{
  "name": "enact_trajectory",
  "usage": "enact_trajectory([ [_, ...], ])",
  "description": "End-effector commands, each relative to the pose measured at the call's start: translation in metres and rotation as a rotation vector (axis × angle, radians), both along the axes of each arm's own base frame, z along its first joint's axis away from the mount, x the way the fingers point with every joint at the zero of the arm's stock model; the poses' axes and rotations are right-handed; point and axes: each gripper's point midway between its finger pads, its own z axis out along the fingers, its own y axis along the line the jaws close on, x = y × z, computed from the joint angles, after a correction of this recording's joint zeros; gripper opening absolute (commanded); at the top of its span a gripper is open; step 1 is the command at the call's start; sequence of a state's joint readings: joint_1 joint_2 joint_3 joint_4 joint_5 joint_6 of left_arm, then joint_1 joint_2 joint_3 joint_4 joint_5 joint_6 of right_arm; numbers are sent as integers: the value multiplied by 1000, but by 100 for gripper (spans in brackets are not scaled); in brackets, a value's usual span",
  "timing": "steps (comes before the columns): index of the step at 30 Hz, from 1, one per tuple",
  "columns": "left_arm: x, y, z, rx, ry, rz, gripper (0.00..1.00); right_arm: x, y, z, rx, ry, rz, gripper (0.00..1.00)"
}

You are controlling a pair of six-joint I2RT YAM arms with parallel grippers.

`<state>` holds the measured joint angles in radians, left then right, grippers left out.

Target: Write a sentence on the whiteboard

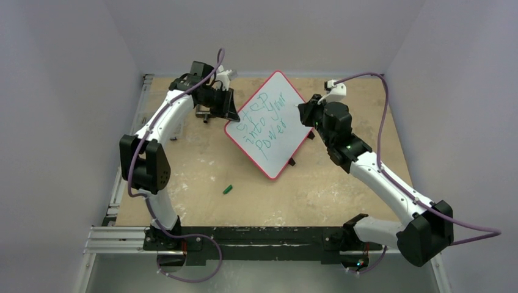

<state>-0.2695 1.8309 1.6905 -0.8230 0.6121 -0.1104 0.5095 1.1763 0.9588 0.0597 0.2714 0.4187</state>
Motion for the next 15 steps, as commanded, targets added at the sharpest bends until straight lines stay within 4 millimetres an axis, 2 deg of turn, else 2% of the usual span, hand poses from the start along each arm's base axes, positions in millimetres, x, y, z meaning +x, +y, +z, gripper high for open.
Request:
enact_trajectory([
  [1, 5, 14, -28, 129, 6, 20, 16, -2, -4, 17, 21, -47, -11, 0],
  [10, 5, 14, -26, 127, -4, 22, 26, -2, -3, 15, 23, -45, -7, 0],
  [15, 3, 11, -17, 105, -23, 12, 32, -2, -3, 15, 22, -44, -7, 0],
])
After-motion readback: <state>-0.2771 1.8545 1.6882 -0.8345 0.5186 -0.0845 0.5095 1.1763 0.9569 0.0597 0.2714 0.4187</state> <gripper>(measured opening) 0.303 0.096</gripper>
